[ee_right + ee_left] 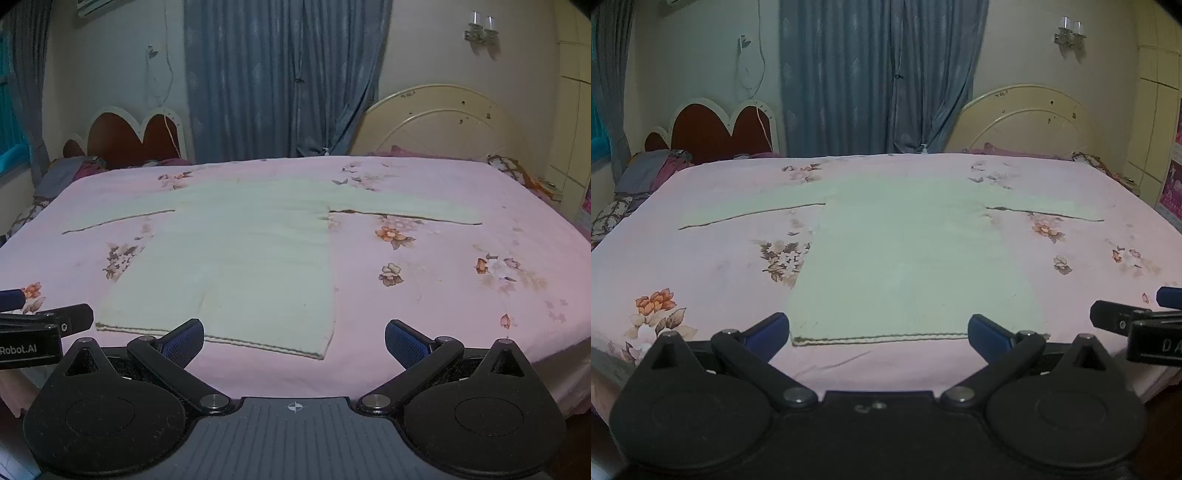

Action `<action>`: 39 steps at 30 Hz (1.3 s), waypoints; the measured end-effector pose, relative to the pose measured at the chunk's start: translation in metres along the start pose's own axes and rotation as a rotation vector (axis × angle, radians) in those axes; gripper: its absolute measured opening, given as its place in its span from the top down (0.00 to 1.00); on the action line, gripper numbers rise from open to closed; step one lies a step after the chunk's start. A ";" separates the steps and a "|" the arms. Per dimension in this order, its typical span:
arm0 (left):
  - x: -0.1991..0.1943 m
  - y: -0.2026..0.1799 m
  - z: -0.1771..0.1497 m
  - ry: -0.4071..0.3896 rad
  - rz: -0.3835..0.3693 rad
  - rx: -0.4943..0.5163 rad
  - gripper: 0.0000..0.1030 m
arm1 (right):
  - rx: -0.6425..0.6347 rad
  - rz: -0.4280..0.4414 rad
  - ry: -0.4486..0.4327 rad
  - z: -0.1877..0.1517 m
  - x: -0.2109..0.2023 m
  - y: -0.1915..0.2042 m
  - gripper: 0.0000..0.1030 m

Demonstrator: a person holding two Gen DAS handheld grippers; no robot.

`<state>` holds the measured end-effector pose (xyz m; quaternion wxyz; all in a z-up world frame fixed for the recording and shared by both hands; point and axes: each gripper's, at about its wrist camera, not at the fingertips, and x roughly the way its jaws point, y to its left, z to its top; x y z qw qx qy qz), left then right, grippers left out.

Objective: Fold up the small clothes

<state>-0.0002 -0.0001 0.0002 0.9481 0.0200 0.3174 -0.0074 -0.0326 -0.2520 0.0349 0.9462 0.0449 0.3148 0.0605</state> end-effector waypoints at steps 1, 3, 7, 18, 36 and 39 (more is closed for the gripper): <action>0.000 0.000 0.000 0.006 0.003 0.001 0.00 | 0.003 0.001 0.007 0.000 0.000 0.000 0.00; 0.002 -0.001 0.001 0.013 0.004 -0.001 0.00 | -0.002 0.000 0.005 0.000 -0.001 0.001 0.00; 0.001 -0.002 0.001 0.005 0.008 -0.001 0.00 | -0.012 -0.001 0.003 -0.002 -0.003 0.003 0.00; -0.001 0.002 0.001 -0.002 0.001 0.004 0.00 | 0.001 -0.001 0.008 0.002 -0.002 0.002 0.00; 0.000 0.005 -0.001 -0.003 0.006 0.009 0.00 | -0.002 -0.004 0.006 0.003 -0.004 0.005 0.00; 0.000 0.005 -0.001 -0.002 0.006 0.009 0.00 | 0.000 -0.003 0.007 0.004 -0.004 0.005 0.00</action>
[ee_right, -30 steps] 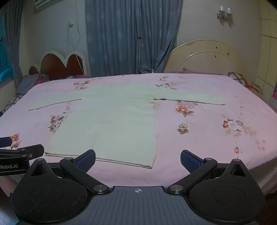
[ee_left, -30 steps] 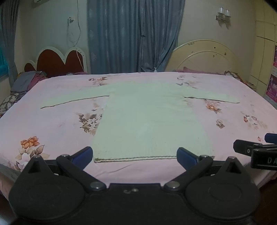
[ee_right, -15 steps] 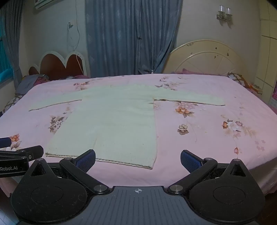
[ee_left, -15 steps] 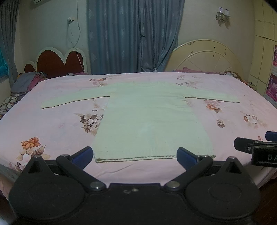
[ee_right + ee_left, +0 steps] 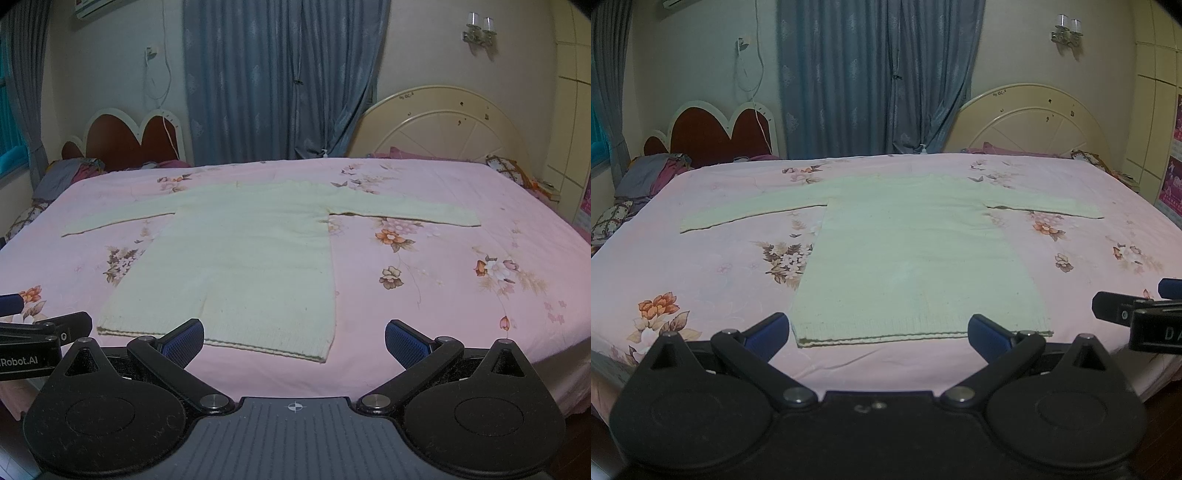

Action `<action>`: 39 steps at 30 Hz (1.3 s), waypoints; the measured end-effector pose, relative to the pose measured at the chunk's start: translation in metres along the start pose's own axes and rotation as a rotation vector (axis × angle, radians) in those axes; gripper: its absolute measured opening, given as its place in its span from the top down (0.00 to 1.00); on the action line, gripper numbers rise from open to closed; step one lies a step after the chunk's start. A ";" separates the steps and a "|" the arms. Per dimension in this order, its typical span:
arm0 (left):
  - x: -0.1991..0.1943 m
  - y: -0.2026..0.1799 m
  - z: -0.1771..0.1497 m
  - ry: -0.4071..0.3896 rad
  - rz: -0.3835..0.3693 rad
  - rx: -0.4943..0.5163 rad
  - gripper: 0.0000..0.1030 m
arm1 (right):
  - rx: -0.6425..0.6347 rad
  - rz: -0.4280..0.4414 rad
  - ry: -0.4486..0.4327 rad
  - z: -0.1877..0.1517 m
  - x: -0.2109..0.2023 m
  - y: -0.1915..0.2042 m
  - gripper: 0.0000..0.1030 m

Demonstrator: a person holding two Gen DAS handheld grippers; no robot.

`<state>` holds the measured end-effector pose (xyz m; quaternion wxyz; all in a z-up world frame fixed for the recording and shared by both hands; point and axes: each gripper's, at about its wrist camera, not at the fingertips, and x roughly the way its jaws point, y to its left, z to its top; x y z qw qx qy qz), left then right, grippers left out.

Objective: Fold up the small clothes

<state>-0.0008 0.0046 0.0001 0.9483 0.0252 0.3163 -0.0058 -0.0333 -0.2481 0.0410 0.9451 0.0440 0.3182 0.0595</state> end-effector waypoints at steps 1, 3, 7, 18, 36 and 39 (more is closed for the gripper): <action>0.000 0.001 0.000 0.000 0.001 -0.001 0.00 | 0.000 0.000 0.000 0.000 0.000 0.000 0.00; 0.000 0.001 -0.001 0.000 0.002 -0.001 0.00 | -0.002 -0.002 0.001 0.001 0.000 0.001 0.00; 0.001 0.001 -0.001 -0.001 0.002 0.001 0.00 | 0.000 0.000 0.001 0.001 0.001 0.001 0.00; 0.001 0.003 -0.003 0.000 0.009 0.000 0.00 | 0.002 0.001 0.002 0.000 0.002 0.002 0.00; -0.001 0.006 -0.004 -0.004 0.007 -0.002 0.00 | 0.006 -0.005 -0.004 -0.003 0.003 0.003 0.00; -0.001 0.006 -0.004 -0.004 0.008 -0.002 0.00 | 0.006 -0.004 -0.004 -0.003 0.003 0.004 0.00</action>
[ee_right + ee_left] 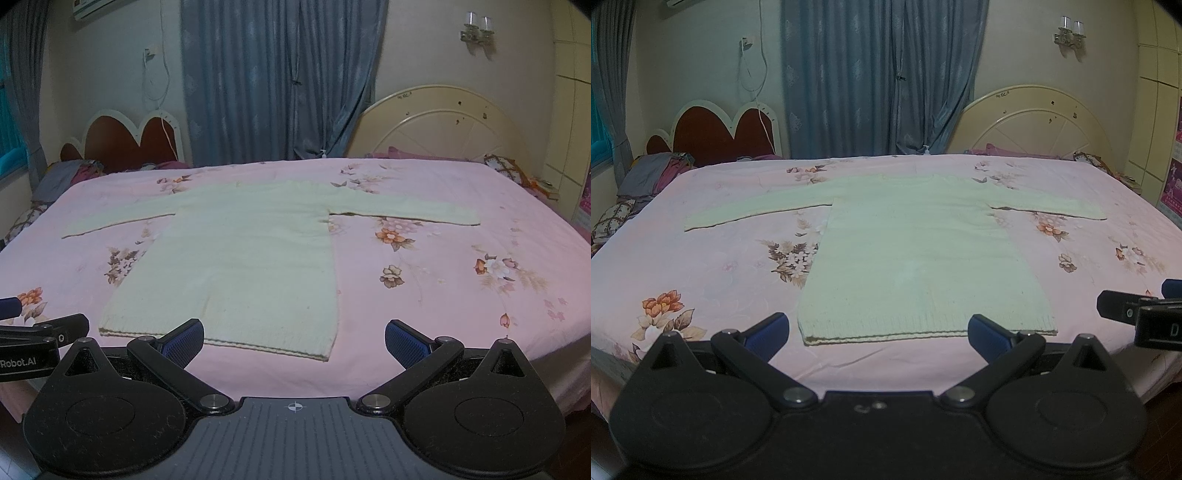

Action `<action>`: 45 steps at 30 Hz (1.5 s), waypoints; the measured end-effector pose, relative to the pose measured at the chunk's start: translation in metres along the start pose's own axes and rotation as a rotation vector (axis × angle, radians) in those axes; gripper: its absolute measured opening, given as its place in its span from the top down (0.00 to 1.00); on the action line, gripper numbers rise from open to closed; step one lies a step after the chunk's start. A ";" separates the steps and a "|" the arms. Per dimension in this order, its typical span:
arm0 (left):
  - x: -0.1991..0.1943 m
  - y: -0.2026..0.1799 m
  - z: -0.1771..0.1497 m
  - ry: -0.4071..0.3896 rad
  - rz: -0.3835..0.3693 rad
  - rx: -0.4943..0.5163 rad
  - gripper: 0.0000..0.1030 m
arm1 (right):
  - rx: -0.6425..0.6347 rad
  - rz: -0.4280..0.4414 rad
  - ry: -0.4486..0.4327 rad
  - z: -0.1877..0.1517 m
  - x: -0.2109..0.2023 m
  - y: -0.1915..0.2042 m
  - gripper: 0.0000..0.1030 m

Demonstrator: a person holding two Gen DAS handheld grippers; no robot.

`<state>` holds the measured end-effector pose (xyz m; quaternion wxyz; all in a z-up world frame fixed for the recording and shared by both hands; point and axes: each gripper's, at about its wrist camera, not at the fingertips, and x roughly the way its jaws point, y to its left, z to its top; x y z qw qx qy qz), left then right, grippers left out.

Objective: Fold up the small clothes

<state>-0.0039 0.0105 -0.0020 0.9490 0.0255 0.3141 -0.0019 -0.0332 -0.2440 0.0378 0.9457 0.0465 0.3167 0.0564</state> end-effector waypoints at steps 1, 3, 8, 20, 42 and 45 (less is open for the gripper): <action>0.000 0.000 0.000 0.001 0.000 0.000 0.00 | 0.000 0.000 0.000 0.000 0.000 0.000 0.00; 0.000 0.001 0.000 0.001 -0.001 -0.001 0.00 | 0.000 0.000 0.001 0.000 0.000 0.000 0.00; 0.000 0.000 0.000 0.001 -0.001 -0.001 0.00 | 0.000 -0.001 0.001 0.000 -0.001 0.000 0.00; 0.002 0.006 0.002 0.006 0.003 -0.004 0.00 | 0.000 0.003 0.002 0.000 0.000 0.000 0.00; 0.056 0.015 0.038 -0.003 -0.023 0.011 0.00 | 0.060 -0.072 -0.010 0.033 0.045 -0.015 0.00; 0.069 0.021 0.053 -0.008 -0.038 0.009 0.00 | 0.072 -0.093 -0.021 0.046 0.054 -0.014 0.00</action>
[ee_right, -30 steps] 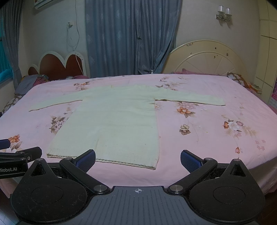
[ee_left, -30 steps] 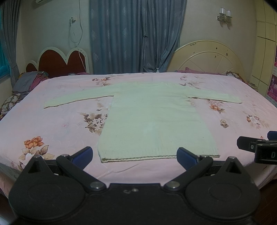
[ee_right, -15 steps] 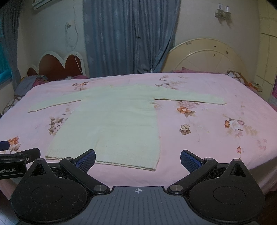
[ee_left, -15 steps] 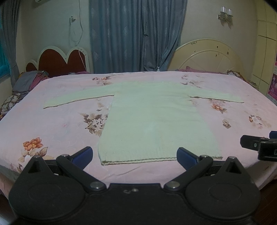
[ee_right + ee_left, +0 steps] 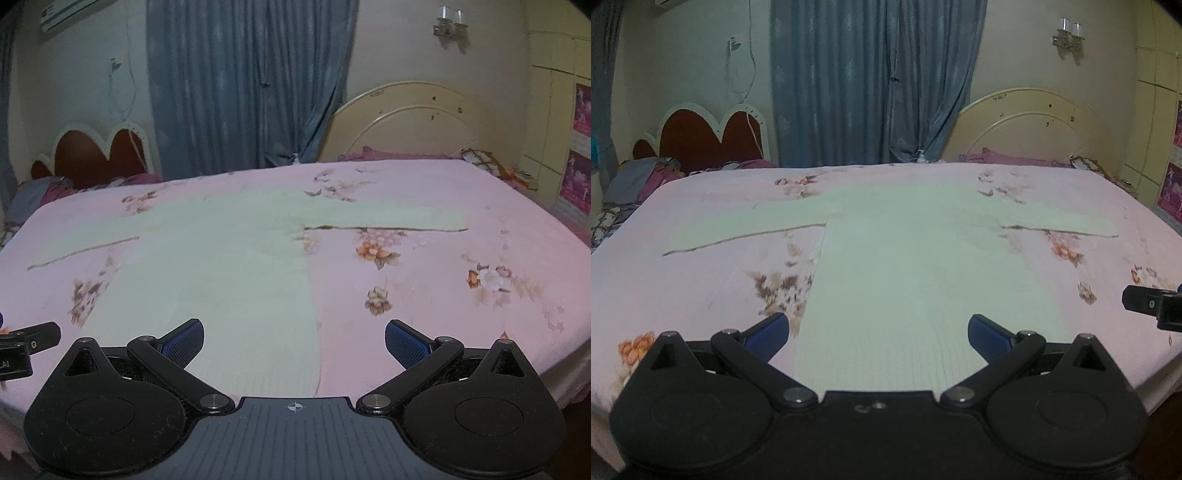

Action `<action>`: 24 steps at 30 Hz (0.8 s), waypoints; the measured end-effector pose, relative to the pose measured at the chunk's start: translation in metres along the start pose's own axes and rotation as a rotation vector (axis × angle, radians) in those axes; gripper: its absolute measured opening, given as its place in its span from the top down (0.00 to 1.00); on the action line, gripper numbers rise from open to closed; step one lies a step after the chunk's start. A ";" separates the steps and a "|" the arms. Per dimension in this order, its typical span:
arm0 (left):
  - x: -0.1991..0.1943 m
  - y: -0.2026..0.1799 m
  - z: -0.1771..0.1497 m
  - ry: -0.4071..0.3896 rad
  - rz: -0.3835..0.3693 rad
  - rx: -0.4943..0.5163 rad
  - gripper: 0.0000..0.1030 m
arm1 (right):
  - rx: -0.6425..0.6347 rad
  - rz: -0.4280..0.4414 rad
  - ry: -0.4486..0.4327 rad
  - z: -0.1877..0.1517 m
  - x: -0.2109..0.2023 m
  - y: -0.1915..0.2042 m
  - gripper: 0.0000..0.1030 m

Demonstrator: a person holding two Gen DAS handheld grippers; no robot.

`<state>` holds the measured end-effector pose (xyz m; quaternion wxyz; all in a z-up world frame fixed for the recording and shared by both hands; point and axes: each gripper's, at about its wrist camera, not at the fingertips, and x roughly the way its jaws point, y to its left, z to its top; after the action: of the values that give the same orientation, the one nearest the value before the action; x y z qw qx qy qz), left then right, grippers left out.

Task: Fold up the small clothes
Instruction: 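Reach the right tool to the sweater sleeve cuff and grasp it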

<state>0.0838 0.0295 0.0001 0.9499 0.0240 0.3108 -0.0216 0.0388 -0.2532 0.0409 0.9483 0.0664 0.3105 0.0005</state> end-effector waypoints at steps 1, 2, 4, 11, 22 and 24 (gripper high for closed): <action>0.005 0.002 0.006 0.000 -0.004 0.005 0.00 | 0.002 -0.007 -0.003 0.004 0.002 0.001 0.00; 0.011 0.004 0.011 0.001 -0.010 0.013 0.00 | 0.005 -0.018 -0.009 0.010 0.005 0.003 0.00; 0.020 0.007 0.019 -0.005 -0.027 0.028 0.00 | 0.010 -0.031 -0.020 0.019 0.010 0.006 0.00; 0.048 0.019 0.027 -0.016 -0.081 0.044 0.00 | 0.020 -0.085 -0.024 0.033 0.038 0.014 0.00; 0.084 0.013 0.046 -0.030 -0.207 -0.001 0.00 | 0.041 -0.141 -0.023 0.052 0.081 -0.006 0.00; 0.095 0.005 0.051 -0.021 -0.216 0.010 0.00 | 0.054 -0.135 -0.023 0.057 0.093 -0.017 0.00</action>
<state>0.1911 0.0285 -0.0148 0.9451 -0.0053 0.3017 -0.1258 0.1462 -0.2734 0.0293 0.9476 0.0710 0.3030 -0.0724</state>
